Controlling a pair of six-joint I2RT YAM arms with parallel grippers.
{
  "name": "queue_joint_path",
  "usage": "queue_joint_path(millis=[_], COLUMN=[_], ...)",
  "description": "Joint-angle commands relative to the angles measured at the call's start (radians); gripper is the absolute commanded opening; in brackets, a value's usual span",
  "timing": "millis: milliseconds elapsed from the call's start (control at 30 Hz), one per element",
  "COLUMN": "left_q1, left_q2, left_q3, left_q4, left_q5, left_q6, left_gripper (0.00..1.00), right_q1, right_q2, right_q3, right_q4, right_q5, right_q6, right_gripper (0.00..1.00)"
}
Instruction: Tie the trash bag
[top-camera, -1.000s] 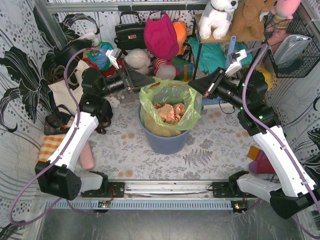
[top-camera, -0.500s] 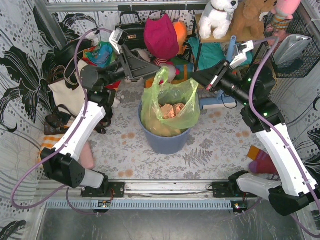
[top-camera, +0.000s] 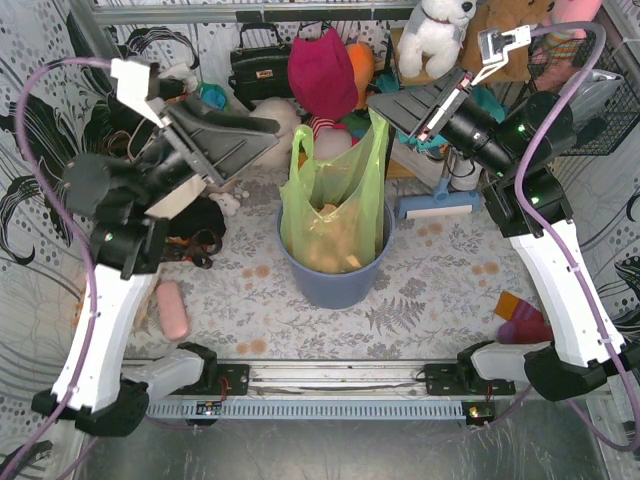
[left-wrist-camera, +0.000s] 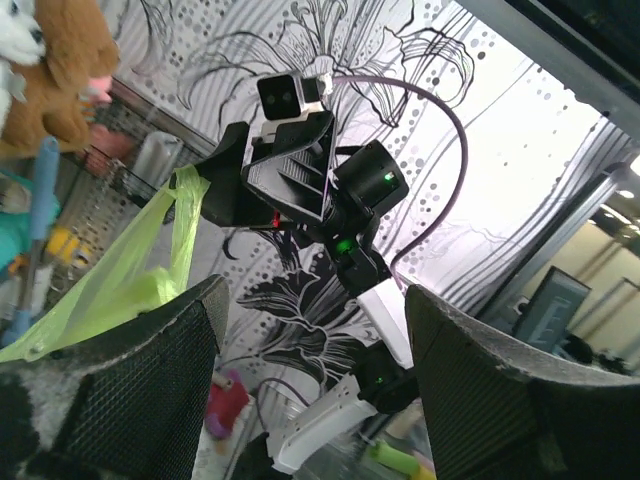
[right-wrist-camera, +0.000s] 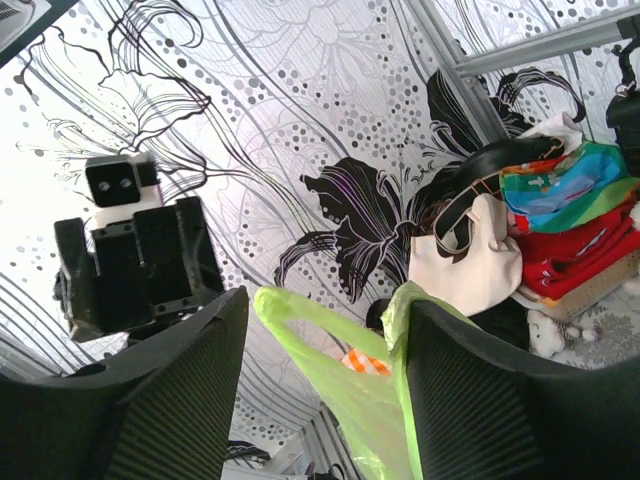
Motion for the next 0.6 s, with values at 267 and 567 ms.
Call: queue_joint_path(millis=[267,567], left_q1=[0.002,-0.009], left_q2=[-0.068,0.060], left_q3=[-0.064,-0.089], left_q4=[-0.280,0.087], left_q5=[-0.099,0.168], left_q6=[0.219,0.025], left_gripper=[0.81,0.83], right_q1=[0.000,-0.001], right_q2=[-0.125,-0.208], right_q3=[-0.132,-0.243], right_q4=[-0.195,-0.199], right_q5=[0.064,0.064], right_q6=[-0.105,-0.093], right_gripper=[0.80,0.91])
